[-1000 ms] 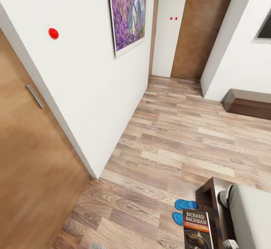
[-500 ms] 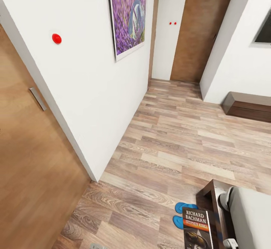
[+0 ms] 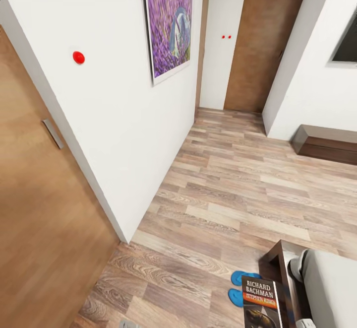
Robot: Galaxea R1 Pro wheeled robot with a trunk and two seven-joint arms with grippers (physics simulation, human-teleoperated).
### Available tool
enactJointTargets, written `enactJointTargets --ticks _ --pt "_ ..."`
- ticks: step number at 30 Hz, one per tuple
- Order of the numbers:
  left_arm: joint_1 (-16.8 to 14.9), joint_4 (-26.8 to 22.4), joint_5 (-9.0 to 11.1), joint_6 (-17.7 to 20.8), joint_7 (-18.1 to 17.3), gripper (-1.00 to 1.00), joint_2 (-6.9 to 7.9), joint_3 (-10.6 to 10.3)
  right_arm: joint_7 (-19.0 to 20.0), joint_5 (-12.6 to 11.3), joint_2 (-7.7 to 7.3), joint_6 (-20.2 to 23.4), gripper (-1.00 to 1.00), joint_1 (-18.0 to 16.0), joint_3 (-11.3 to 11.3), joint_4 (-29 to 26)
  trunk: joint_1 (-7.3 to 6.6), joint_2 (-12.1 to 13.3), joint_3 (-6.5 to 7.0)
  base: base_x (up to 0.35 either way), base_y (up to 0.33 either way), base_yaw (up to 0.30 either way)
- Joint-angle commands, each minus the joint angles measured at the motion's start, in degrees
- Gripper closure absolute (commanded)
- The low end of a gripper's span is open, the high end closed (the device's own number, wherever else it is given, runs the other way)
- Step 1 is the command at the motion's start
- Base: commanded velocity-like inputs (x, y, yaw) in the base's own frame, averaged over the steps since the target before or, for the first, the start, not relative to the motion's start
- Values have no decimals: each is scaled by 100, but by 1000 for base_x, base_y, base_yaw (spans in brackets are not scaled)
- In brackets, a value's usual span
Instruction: In the bedroom, move the book from the bed onto either nightstand, and place the two sandals side by side next to the bed.
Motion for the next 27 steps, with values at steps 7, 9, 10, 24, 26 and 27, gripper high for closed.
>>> enactJointTargets --ticks 7,9,10,24,26,27 --pt "-3 86 -18 -23 -29 -100 -101 -12 22 -60 -3 19 100 -1 47 7 2 -8 57 0 0 0" --pt "-3 155 -20 -25 -21 -100 -165 -8 20 -60 -4 20 100 -3 48 9 2 -8 75 0 0 0" --pt "-3 186 -22 -26 -17 -100 -191 -4 20 -60 -4 18 100 -4 48 9 2 -8 85 0 0 0" --pt "-3 245 -25 -27 -22 -100 -236 -4 -290 -64 -2 -140 100 1 42 27 2 -8 214 0 0 0" --pt "-3 247 -25 -27 -21 -100 -236 -5 -396 -62 1 -141 100 1 46 27 2 -8 233 0 0 0" --pt "-3 247 -26 -27 -23 -100 -236 -5 -411 -62 2 -141 100 1 46 28 2 -8 242 0 0 0"
